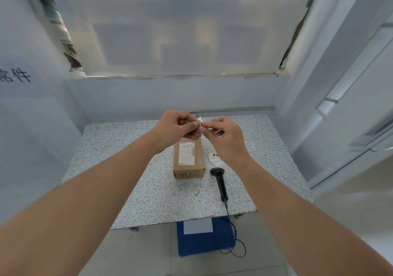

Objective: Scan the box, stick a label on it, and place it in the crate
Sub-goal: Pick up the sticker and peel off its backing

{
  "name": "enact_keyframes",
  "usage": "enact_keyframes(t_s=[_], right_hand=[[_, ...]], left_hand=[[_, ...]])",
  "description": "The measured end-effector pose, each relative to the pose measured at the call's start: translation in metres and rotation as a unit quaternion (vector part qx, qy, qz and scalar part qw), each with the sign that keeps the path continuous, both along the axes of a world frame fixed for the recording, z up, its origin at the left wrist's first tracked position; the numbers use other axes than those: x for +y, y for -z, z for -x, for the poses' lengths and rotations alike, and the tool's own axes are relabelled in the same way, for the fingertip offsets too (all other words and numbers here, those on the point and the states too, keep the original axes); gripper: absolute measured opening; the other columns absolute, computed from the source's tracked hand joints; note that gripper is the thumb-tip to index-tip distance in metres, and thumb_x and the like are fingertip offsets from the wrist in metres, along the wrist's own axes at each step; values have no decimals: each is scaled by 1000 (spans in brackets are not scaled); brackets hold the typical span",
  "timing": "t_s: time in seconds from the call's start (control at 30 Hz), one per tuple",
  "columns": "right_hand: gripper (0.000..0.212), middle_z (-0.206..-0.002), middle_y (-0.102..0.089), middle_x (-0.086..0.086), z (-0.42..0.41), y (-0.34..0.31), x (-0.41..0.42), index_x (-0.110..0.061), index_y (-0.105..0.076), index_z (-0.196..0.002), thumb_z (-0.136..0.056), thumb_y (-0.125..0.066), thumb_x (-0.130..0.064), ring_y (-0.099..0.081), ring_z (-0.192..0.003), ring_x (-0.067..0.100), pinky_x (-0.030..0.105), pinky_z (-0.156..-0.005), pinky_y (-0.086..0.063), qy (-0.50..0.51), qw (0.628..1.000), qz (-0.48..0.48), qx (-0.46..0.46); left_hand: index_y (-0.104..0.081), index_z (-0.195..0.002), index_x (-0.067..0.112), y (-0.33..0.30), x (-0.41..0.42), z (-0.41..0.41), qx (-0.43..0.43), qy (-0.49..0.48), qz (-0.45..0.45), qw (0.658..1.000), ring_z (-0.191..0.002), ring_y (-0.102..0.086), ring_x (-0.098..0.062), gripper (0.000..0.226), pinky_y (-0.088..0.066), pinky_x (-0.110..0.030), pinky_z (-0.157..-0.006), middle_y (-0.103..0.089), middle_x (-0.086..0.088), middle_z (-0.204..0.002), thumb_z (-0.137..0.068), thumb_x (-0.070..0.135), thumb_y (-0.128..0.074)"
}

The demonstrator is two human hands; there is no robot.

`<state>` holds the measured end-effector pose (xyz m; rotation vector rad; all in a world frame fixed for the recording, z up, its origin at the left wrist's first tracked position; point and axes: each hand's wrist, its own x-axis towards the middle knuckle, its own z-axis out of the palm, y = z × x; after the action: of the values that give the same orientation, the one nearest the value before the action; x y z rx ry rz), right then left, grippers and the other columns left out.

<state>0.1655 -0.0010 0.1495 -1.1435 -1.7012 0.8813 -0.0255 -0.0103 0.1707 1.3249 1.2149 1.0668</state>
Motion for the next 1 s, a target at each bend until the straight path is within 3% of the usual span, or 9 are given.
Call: enact_keyframes(t_s=[0.2,0.37,0.47,0.57,0.67,0.77,0.83,0.9,1.0], right_hand=[[21,-100,-82,1,-1,-5,0,-13,-83,-107,-87,-85,-16,-78,-94,12,33,-92,-62,-28,996,53,66],[16,-83,-81,-5,4,-5,4,-21,-85,-101,-87,-85,-28,-77,-82,7,30,-85,-63,-22,989,100,111],[8,-85,-82,-1,8,-7,6,-30,-84,-97,-89,-83,-29,-76,-79,10,30,-82,-63,-34,986,109,118],[10,-85,-82,-6,9,-9,7,-36,-82,-93,-93,-79,-26,-74,-76,3,22,-76,-60,-48,985,113,122],[11,-88,-81,-4,10,-9,9,-26,-82,-104,-98,-74,-23,-72,-75,1,21,-76,-60,-53,983,127,123],[20,-105,-78,5,10,-12,11,-17,-78,-116,-102,-67,-11,-73,-84,3,23,-81,-60,-81,979,125,136],[25,-115,-75,12,10,-13,12,-17,-77,-119,-102,-64,-4,-74,-97,14,29,-89,-61,-101,978,114,141],[28,-119,-73,16,10,-14,14,-20,-78,-117,-100,-66,-2,-73,-106,26,34,-94,-61,-104,979,106,143],[25,-116,-75,14,11,-15,17,-18,-79,-116,-98,-70,-3,-74,-103,27,33,-91,-62,-91,980,101,147]], left_hand=[[-72,-102,-8,-5,-4,0,15,-17,0,1000,-90,-77,-36,11,-62,-41,-87,-77,-25,-94,-93,-2,-70],[-78,-97,3,-9,-6,4,64,-18,-35,997,-89,-76,-35,13,-62,-39,-86,-79,-17,-89,-85,5,-81],[-80,-95,7,-8,-6,6,70,-16,-40,997,-90,-75,-38,10,-62,-41,-87,-79,-17,-88,-85,9,-81],[-80,-95,8,-8,-4,7,60,-20,-35,997,-88,-76,-34,7,-63,-38,-85,-79,-17,-88,-88,8,-79],[-79,-93,9,-9,-1,5,48,-22,-35,998,-82,-77,-26,6,-62,-31,-79,-79,-15,-85,-88,7,-78],[-78,-95,4,-10,2,6,19,-28,-35,999,-80,-76,-25,8,-61,-30,-78,-78,-16,-85,-88,8,-78],[-77,-98,0,-10,6,8,0,-28,-31,999,-82,-76,-27,12,-62,-34,-80,-77,-20,-88,-90,9,-77],[-77,-97,1,-10,8,9,-17,-26,-23,999,-83,-75,-28,12,-62,-37,-83,-77,-20,-88,-91,11,-75],[-78,-94,3,-10,12,9,-28,-25,-20,999,-82,-75,-27,11,-62,-36,-82,-77,-19,-87,-91,14,-76]])
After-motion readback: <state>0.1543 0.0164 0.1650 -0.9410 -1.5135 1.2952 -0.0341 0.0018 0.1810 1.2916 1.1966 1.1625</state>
